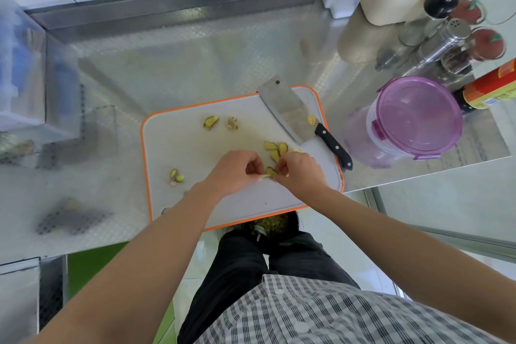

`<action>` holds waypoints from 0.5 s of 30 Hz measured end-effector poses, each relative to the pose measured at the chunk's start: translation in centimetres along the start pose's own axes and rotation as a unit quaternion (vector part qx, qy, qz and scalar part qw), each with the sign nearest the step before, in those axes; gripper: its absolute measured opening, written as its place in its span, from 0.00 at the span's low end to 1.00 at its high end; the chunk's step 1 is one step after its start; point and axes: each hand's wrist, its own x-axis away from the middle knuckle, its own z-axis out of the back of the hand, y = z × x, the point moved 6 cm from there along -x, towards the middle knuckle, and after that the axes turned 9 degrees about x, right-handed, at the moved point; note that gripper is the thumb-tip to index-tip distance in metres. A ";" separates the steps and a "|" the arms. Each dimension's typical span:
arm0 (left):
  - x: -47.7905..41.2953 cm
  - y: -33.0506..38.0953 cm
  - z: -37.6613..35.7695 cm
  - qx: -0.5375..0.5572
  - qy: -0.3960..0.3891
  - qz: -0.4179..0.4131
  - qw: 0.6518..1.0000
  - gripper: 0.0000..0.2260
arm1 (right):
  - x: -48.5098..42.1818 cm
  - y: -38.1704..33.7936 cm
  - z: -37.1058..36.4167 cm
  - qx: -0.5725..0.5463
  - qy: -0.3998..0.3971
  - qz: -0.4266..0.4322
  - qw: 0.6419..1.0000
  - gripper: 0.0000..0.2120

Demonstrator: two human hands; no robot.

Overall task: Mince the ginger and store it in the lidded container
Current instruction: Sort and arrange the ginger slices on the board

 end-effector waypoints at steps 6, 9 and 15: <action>-1.2 1.8 -0.9 -0.126 0.023 0.009 0.992 0.04 | 0.3 0.9 0.7 -0.008 0.031 0.016 0.999 0.10; -1.4 2.5 -1.0 -0.202 0.061 -0.008 0.977 0.06 | 0.0 1.1 1.4 -0.011 0.059 0.022 0.998 0.09; -0.2 2.2 -1.7 -0.220 0.094 -0.043 0.970 0.10 | -1.7 -0.3 1.6 0.086 0.062 0.060 0.993 0.10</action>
